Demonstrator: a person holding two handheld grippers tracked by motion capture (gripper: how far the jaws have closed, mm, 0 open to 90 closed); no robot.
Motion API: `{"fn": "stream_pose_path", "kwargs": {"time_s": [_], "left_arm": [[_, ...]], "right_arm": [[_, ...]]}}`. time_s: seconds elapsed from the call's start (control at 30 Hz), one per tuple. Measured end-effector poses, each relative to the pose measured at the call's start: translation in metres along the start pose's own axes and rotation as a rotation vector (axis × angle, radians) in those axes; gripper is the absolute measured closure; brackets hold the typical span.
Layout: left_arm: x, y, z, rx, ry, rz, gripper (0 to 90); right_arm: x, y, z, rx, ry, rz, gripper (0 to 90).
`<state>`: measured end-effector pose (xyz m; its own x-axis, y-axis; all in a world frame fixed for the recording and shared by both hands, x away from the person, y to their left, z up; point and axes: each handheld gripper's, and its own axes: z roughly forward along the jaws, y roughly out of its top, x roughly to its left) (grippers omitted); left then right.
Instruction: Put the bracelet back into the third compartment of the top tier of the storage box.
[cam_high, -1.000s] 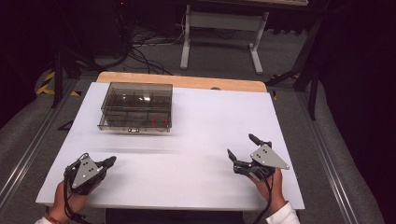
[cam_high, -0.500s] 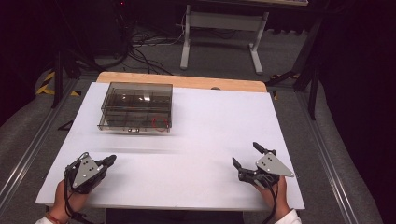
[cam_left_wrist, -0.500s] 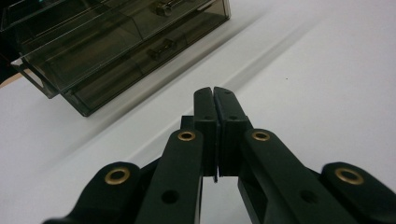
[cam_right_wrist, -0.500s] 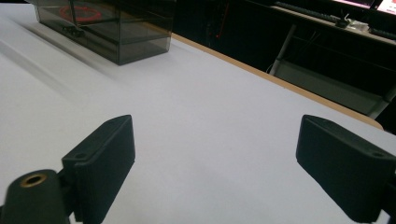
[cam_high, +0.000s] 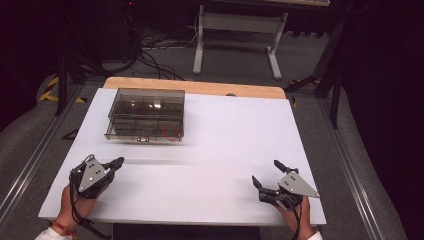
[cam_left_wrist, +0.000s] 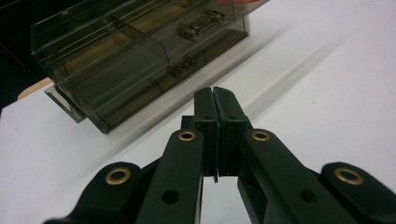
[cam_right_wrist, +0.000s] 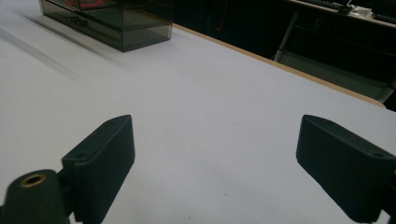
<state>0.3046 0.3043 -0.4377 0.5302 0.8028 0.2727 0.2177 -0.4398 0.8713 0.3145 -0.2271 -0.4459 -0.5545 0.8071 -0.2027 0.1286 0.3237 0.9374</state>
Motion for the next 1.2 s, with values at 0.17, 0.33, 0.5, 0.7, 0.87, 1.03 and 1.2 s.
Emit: {"fn": "stream_pose_path", "kwargs": {"time_s": [0.17,0.33,0.5,0.7,0.87,1.03,1.2], "left_arm": [[0.004,0.005,0.004,-0.004,0.009,0.016,88.7],[0.008,0.011,0.011,-0.005,0.009,0.019,88.1],[0.011,0.016,0.021,-0.003,0.015,0.027,87.9],[0.012,0.022,0.03,-0.01,0.016,0.025,87.9],[0.016,0.025,0.035,-0.015,0.021,0.015,87.9],[0.018,0.027,0.042,-0.01,0.023,0.011,87.9],[0.018,0.028,0.048,-0.004,0.027,0.016,87.0]], "right_arm": [[0.001,0.001,0.001,-0.002,0.005,-0.007,12.6],[0.003,0.002,0.002,-0.002,0.01,-0.027,12.6],[0.003,0.002,0.003,-0.001,0.01,-0.03,12.6],[0.005,0.002,0.004,0.003,0.022,-0.039,12.6],[0.006,0.002,0.006,0.007,0.026,-0.044,12.6],[0.006,0.002,0.006,0.009,0.027,-0.048,12.6],[0.006,0.002,0.006,0.01,0.029,-0.05,12.6]]}}
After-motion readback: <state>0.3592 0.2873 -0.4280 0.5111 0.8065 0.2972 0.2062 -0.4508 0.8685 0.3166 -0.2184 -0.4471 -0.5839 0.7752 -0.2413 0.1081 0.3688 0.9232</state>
